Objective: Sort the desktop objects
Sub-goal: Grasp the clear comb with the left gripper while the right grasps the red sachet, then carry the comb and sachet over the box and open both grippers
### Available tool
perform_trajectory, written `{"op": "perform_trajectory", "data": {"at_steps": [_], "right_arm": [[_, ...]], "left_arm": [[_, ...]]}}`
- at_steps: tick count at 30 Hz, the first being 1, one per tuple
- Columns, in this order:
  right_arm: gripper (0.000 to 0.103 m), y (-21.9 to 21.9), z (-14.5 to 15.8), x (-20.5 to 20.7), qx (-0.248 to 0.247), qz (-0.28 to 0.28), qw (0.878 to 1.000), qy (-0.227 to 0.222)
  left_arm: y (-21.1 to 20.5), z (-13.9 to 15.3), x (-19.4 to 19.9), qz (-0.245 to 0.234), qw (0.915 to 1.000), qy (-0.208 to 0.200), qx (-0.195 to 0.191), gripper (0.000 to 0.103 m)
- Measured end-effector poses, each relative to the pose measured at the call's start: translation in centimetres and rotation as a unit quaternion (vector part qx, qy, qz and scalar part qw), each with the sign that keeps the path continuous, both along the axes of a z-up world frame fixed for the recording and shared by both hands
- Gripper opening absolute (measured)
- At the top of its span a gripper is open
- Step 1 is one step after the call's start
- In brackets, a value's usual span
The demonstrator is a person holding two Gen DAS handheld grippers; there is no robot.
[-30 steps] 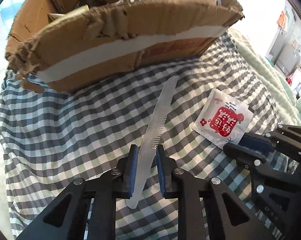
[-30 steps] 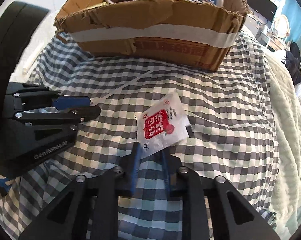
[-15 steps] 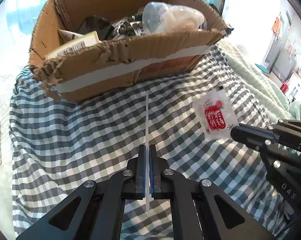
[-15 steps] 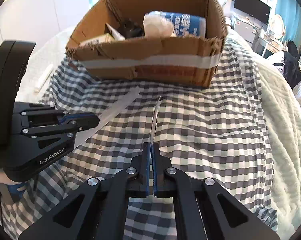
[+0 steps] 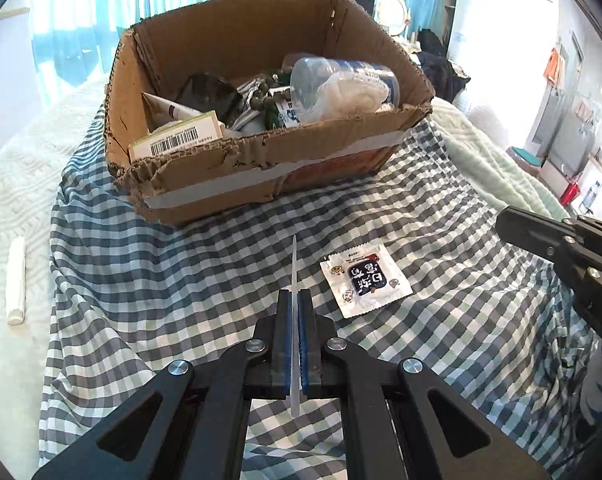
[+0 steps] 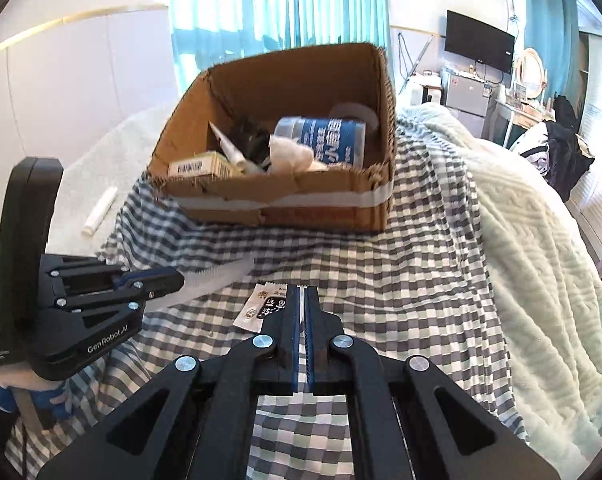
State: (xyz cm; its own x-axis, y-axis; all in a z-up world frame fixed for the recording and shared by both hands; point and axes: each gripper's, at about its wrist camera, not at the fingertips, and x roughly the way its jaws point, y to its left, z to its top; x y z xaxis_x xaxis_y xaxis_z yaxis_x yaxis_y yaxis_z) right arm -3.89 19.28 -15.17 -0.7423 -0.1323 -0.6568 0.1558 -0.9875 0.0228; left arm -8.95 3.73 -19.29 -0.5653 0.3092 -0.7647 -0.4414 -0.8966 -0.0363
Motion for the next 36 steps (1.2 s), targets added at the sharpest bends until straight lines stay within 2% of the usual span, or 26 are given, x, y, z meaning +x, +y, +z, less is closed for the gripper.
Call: {"op": "perform_trajectory", "data": {"at_steps": [4,5,6,7,8,11,14,17,19,20,22,23,26,30,34,36], "right_arm": [[0.003,-0.4,-1.5,-1.2,-0.015,0.021,0.999,-0.025],[0.021,-0.9,-2.2,-1.7,-0.010,0.027,0.999,-0.038],[0.054,-1.4,-3.0,-2.4,0.000,0.034,0.998,-0.050],[0.067,-1.9,-3.6,-2.9,0.009,0.034,0.998,-0.053],[0.074,-2.3,-4.1,-3.5,0.016,0.034,0.998,-0.056],[0.074,-2.7,-5.3,-5.9,0.012,0.033,0.996,-0.077],[0.074,-2.6,-7.1,-7.9,0.010,0.023,0.994,-0.105],[0.073,-2.5,-9.3,-9.5,0.004,0.020,0.989,-0.148],[0.051,-2.5,-9.8,-9.8,0.006,0.021,0.988,-0.151],[0.031,-2.4,-9.8,-9.7,0.003,0.023,0.988,-0.152],[0.020,-2.5,-9.8,-9.5,-0.004,0.031,0.988,-0.149],[0.007,-2.6,-9.6,-9.2,-0.004,0.035,0.989,-0.142],[0.005,-2.7,-8.6,-8.5,0.001,0.032,0.993,-0.116],[0.004,-1.9,-6.8,-7.4,-0.015,0.022,0.996,-0.081],[0.004,-0.7,-5.5,-6.1,-0.043,0.013,0.997,-0.065],[0.004,-0.1,-4.7,-5.3,-0.051,0.004,0.997,-0.054]], "left_arm": [[0.3,-0.3,-0.1,0.003,1.0000,0.002,-0.004,0.002],[0.3,-0.2,-0.1,0.004,1.0000,0.002,-0.003,0.002],[0.2,-0.2,-0.1,0.003,1.0000,0.001,-0.002,0.002],[0.2,-0.3,-0.2,0.002,1.0000,-0.003,-0.003,0.002],[0.3,-0.7,-0.4,0.001,0.9999,-0.011,-0.008,0.003],[0.7,-2.5,-1.5,-0.002,0.9985,-0.049,-0.025,0.003],[1.4,-5.3,-2.9,-0.010,0.9922,-0.116,-0.045,0.006],[2.0,-6.1,-3.6,-0.015,0.9905,-0.126,-0.052,0.007],[2.1,-6.3,-3.8,-0.016,0.9906,-0.125,-0.053,0.007],[2.1,-6.3,-3.8,-0.018,0.9910,-0.122,-0.052,0.007],[2.1,-6.2,-3.6,-0.023,0.9918,-0.116,-0.048,0.006],[2.2,-6.1,-3.5,-0.025,0.9922,-0.113,-0.045,0.004],[1.7,-4.8,-2.8,-0.029,0.9953,-0.089,-0.023,0.000],[0.8,-2.9,-2.0,-0.024,0.9978,-0.062,0.005,0.000],[0.1,-2.3,-2.0,-0.017,0.9979,-0.062,0.013,0.001],[0.3,-3.0,-2.5,-0.010,0.9970,-0.076,0.003,0.012]]}}
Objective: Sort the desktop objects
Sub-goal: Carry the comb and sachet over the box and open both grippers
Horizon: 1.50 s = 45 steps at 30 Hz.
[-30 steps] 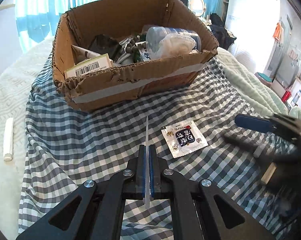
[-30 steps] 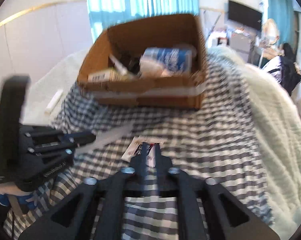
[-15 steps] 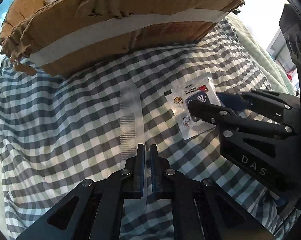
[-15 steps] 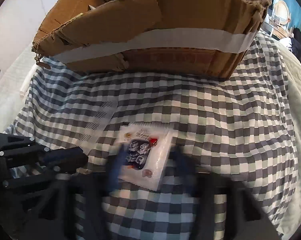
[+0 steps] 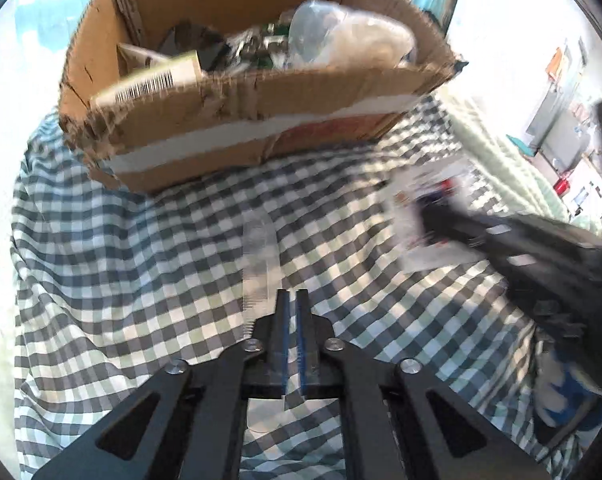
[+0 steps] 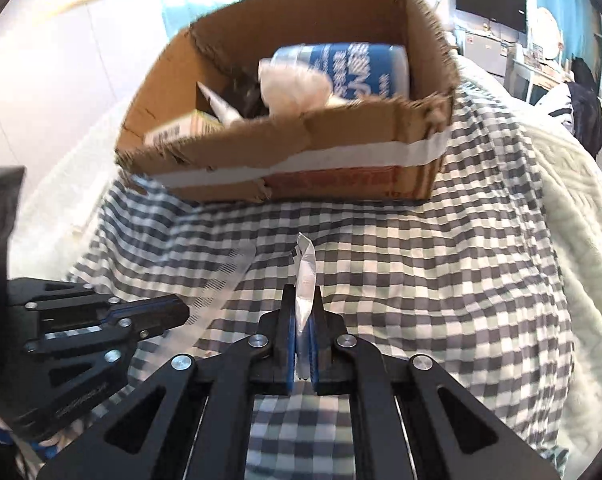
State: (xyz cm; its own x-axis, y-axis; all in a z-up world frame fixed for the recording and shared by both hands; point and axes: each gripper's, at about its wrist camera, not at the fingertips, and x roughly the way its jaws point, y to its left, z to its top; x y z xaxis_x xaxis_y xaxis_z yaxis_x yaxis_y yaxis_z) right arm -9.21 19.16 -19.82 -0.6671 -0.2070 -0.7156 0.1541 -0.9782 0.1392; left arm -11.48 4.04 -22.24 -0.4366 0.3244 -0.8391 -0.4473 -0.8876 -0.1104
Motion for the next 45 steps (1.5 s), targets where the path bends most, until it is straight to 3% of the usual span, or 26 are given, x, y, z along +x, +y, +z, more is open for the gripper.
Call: {"op": "perform_trajectory", "data": {"at_steps": [1,2,3,4,6,7,8,9,12,26,35,45], "right_arm": [[0.004,0.3,0.6,0.5,-0.002,-0.005,1.000,0.010],[0.004,0.4,1.2,0.9,-0.005,-0.009,1.000,0.018],[0.004,0.7,1.9,1.3,-0.008,-0.013,0.999,0.029],[0.004,0.9,2.6,1.7,-0.011,-0.017,0.999,0.040],[0.004,1.3,4.4,2.6,-0.015,-0.023,0.997,0.066],[0.004,1.2,5.0,2.7,-0.017,-0.025,0.997,0.076],[0.004,1.3,5.8,3.0,-0.019,-0.027,0.996,0.087],[0.004,1.3,6.5,3.4,-0.021,-0.029,0.995,0.098],[0.004,1.4,8.6,4.4,-0.027,-0.031,0.991,0.128],[0.004,1.7,15.6,9.0,-0.034,-0.023,0.972,0.230],[0.004,1.4,18.9,9.3,-0.015,-0.017,0.962,0.273],[0.005,0.7,21.1,7.1,-0.005,-0.013,0.951,0.309]], "left_arm": [[0.1,-0.4,-0.3,0.006,0.9999,-0.005,-0.008,0.033],[0.1,-0.6,-0.6,0.013,0.9997,-0.009,-0.017,0.072],[0.2,-1.0,-0.8,0.024,0.9993,-0.010,-0.027,0.088],[0.2,-1.2,-1.1,0.030,0.9990,-0.012,-0.030,0.098],[0.6,-2.4,-1.8,0.027,0.9982,-0.038,-0.038,0.096],[0.7,-2.9,-2.0,0.026,0.9975,-0.048,-0.045,0.075],[0.9,-3.6,-2.2,0.023,0.9965,-0.060,-0.053,0.026],[0.9,-3.9,-2.2,0.021,0.9959,-0.067,-0.058,0.026],[0.6,-2.2,-1.3,0.019,0.9982,-0.033,-0.047,0.026],[-2.1,9.4,3.4,0.023,0.9954,0.092,0.014,0.026],[-1.8,16.8,3.7,0.032,0.9794,0.187,0.070,0.026],[-2.6,23.8,2.3,0.046,0.9539,0.276,0.108,0.026]]}}
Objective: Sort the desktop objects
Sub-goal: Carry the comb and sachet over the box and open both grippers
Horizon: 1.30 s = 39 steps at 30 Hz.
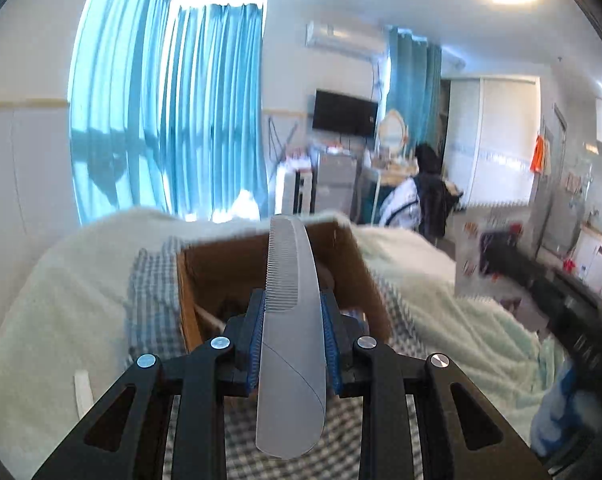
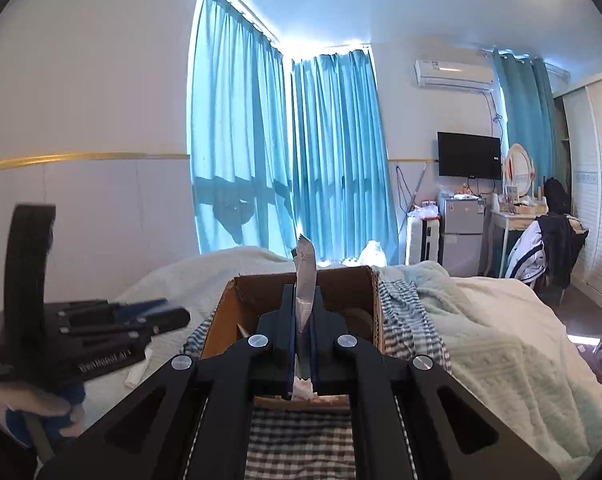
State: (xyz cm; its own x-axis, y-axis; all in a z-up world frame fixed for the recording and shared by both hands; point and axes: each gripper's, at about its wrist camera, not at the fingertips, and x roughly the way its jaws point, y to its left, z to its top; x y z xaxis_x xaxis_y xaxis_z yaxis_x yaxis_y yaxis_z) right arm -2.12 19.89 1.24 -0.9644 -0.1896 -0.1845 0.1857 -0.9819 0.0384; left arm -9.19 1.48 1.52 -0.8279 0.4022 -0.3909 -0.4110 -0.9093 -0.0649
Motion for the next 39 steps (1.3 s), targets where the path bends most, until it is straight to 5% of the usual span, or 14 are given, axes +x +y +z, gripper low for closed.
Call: {"op": "perform_trajectory", "data": {"at_steps": [13,31,34,37,39], "right_arm": [[0.005,-0.9,-0.5,-6.4,0.020,0.010,0.999,0.027],[0.005,-2.0,-10.9,-19.5,0.051,0.041,0.994,-0.089],[0.006,-2.1,-12.4,-20.6,0.070,0.035,0.990,-0.114],[0.026,-1.8,-12.8,-20.5,0.068,0.030,0.991,-0.114],[0.041,-1.8,-12.7,-20.1,0.070,0.019,0.992,-0.106]], "left_arm": [[0.2,0.0,-5.7,0.036,0.9963,0.074,0.024,0.026],[1.2,-11.8,-16.4,0.038,0.9990,-0.023,0.005,0.026],[1.4,-12.8,-17.1,0.039,0.9983,-0.043,-0.007,0.036],[1.2,-12.6,-16.6,0.051,0.9982,-0.032,-0.002,0.058],[0.9,-12.0,-16.1,0.053,0.9983,-0.023,0.005,0.063]]}}
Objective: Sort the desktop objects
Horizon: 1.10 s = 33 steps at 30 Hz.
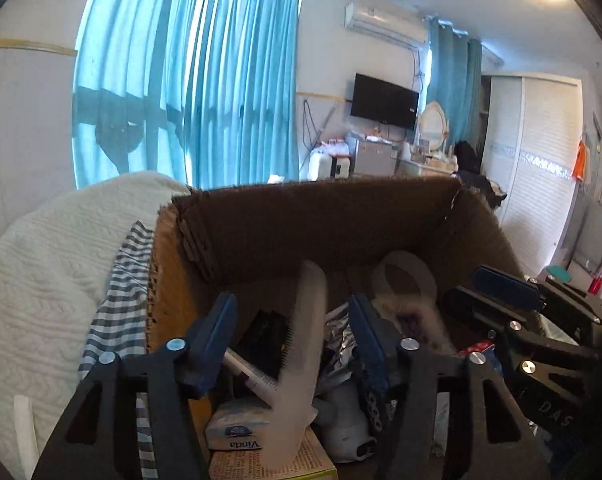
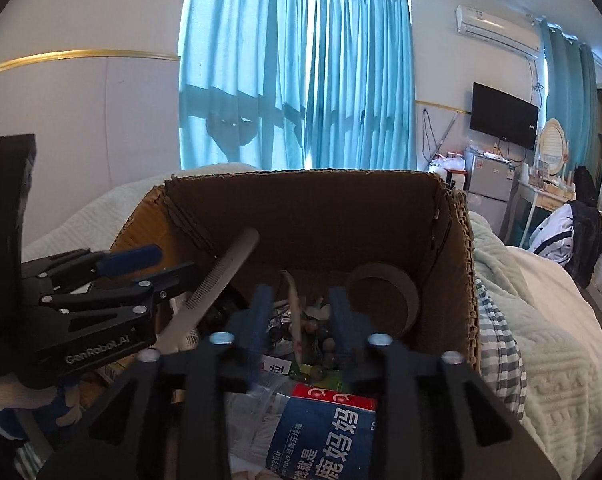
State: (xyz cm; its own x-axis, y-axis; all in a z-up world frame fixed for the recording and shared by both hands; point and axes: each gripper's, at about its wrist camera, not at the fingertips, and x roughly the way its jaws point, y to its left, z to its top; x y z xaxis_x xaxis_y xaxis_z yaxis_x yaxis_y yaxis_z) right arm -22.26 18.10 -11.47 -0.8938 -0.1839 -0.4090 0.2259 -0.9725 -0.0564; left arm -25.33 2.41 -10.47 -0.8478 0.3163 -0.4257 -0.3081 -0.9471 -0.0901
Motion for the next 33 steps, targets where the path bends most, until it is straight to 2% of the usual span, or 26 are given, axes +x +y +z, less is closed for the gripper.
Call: {"op": "perform_trajectory", "data": {"at_steps": [4,9,10,11,12,14,19,22,27,33], "right_arm": [[0.041,0.2,1.2,1.1,-0.005,-0.012,1.000,0.019],[0.060,0.8,3.3,3.4,-0.023,-0.028,0.998,0.054],[0.063,0.9,3.7,3.9,-0.025,-0.031,0.997,0.060],[0.070,1.1,4.0,4.7,-0.028,-0.033,0.997,0.069],[0.079,1.1,4.4,5.2,-0.029,-0.036,0.996,0.078],[0.092,1.3,5.2,6.4,-0.032,-0.045,0.994,0.094],[0.103,1.9,7.4,9.1,-0.046,-0.063,0.990,0.118],[0.103,2.3,7.9,11.0,-0.045,-0.071,0.989,0.122],[0.103,2.1,8.0,13.5,-0.017,-0.082,0.988,0.126],[0.103,1.5,9.6,15.9,-0.019,-0.074,0.987,0.141]], "left_arm": [[-0.7,1.4,1.1,0.010,0.9998,0.019,0.003,0.071],[-1.4,3.4,2.6,0.030,0.9985,0.046,0.004,0.088],[-1.6,3.8,3.1,0.036,0.9980,0.052,0.005,0.095],[-1.7,4.2,3.3,0.042,0.9976,0.056,0.006,0.103],[-2.0,4.7,3.8,0.048,0.9969,0.062,0.009,0.103],[-2.3,5.3,4.3,0.052,0.9964,0.067,0.008,0.103],[-2.7,6.9,6.8,0.061,0.9948,0.081,-0.003,0.103],[-3.0,7.9,8.4,0.064,0.9937,0.092,-0.002,0.103],[-3.3,9.6,11.0,0.069,0.9926,0.100,0.006,0.103],[-3.5,11.4,14.5,0.079,0.9888,0.126,0.002,0.103]]}}
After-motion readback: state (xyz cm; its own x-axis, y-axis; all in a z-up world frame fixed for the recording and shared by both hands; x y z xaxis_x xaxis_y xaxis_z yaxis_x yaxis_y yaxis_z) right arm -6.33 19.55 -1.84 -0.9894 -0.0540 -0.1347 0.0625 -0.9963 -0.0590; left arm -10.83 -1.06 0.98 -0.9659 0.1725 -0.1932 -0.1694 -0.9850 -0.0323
